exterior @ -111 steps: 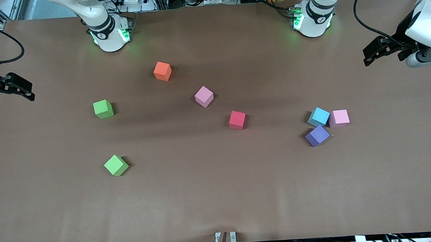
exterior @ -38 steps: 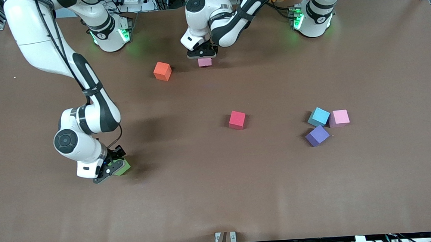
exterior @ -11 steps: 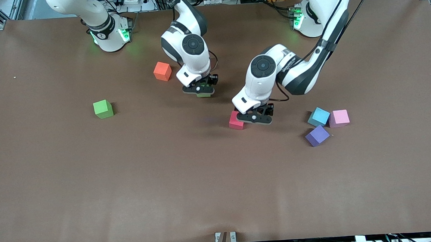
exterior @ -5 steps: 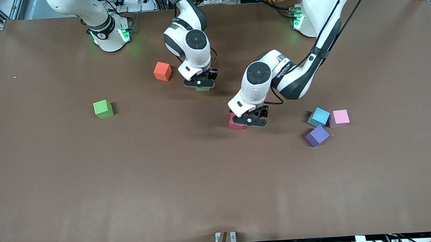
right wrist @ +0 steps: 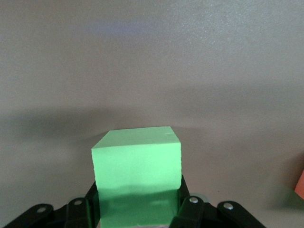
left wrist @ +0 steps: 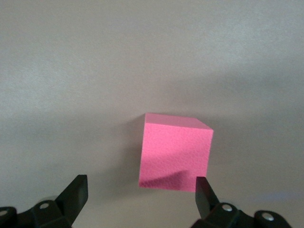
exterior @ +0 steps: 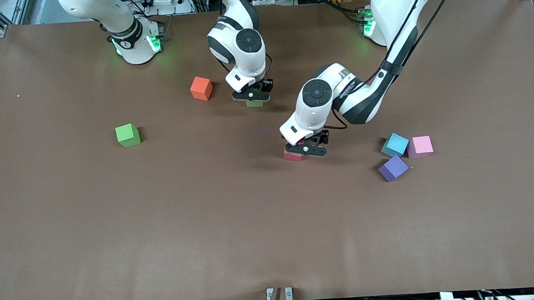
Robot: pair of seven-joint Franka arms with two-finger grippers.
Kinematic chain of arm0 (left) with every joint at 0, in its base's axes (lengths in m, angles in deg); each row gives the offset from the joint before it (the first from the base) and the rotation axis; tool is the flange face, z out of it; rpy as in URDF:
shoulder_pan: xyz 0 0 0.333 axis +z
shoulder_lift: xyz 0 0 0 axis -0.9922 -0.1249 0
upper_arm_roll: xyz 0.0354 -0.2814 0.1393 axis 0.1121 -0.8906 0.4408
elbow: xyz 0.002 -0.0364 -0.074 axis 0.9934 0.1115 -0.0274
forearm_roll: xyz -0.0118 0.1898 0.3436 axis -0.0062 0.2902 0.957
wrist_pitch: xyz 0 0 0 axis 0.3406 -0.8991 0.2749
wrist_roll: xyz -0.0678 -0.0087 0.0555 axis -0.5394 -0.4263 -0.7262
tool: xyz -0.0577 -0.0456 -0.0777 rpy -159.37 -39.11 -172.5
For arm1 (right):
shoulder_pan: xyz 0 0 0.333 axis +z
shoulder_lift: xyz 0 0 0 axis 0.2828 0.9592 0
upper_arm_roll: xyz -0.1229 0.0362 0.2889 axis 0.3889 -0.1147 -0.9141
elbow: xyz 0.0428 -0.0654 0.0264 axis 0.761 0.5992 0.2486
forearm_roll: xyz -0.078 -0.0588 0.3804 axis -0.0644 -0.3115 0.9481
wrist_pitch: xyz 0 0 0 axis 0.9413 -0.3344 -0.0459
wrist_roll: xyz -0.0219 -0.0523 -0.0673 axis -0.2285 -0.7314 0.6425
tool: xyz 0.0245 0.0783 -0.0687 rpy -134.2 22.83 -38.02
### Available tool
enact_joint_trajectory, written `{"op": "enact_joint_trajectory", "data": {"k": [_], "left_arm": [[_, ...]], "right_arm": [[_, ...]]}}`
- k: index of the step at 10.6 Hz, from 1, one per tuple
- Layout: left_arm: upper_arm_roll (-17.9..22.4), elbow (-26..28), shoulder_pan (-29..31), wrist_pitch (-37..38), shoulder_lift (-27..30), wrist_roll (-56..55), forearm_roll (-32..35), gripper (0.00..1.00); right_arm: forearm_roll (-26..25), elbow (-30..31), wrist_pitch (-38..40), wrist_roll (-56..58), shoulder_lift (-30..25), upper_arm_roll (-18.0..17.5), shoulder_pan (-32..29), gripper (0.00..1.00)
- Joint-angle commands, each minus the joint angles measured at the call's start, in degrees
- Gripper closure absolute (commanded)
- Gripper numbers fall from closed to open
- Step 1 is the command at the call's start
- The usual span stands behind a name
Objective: Arrange blocks into number 1
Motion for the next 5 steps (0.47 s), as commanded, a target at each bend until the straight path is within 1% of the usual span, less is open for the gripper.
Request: {"op": "enact_joint_trajectory", "data": {"k": [1, 5], "left_arm": [[0.8, -3.2, -1.5, 0.0, -1.9, -0.8, -1.7, 0.00], [0.8, -3.8, -2.4, -0.3, -3.3, -1.8, -1.4, 0.00]], "right_arm": [[0.8, 1.7, -0.9, -1.3, -1.2, 0.5, 1.3, 1.00], [0.8, 4.3, -4.0, -1.6, -1.4, 0.5, 2.1, 1.00]]}}
